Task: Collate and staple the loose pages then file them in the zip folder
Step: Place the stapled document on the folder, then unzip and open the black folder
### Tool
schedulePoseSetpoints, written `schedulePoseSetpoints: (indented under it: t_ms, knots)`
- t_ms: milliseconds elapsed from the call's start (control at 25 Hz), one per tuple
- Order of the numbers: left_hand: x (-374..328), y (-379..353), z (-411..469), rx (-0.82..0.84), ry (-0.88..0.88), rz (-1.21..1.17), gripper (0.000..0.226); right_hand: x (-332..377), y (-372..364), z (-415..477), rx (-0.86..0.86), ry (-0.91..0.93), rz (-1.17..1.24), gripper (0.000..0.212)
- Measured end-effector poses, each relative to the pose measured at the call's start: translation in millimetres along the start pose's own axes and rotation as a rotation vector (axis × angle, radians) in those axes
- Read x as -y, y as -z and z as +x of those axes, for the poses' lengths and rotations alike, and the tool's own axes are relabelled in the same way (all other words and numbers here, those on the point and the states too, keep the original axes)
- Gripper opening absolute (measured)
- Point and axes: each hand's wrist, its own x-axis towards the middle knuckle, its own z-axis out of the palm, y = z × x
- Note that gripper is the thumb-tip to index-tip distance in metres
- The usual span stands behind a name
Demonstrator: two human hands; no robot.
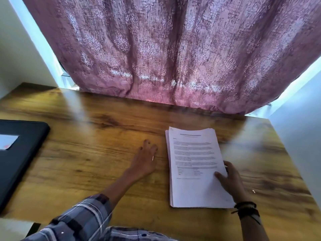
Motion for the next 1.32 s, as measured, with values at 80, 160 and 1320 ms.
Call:
schedulePoseSetpoints:
  t_ms: [80,160,1320]
  knots:
    - [9.2,3.1,-1.2,-0.059,0.024,-0.072,0.05,2.9,-13.1,4.1,-0.059,0.028,-0.142,0.044]
    - [16.9,5.8,-3.9,-0.087,0.07,-0.136,0.053,3.7,-25.0,4.7,-0.135,0.034,-0.367,0.046]
    - [419.5,262.7,-203.7,-0.695,0.86,-0.251,0.043,279.6,-424.4,-177.2,0.844,0.487,-0.167,0.075]
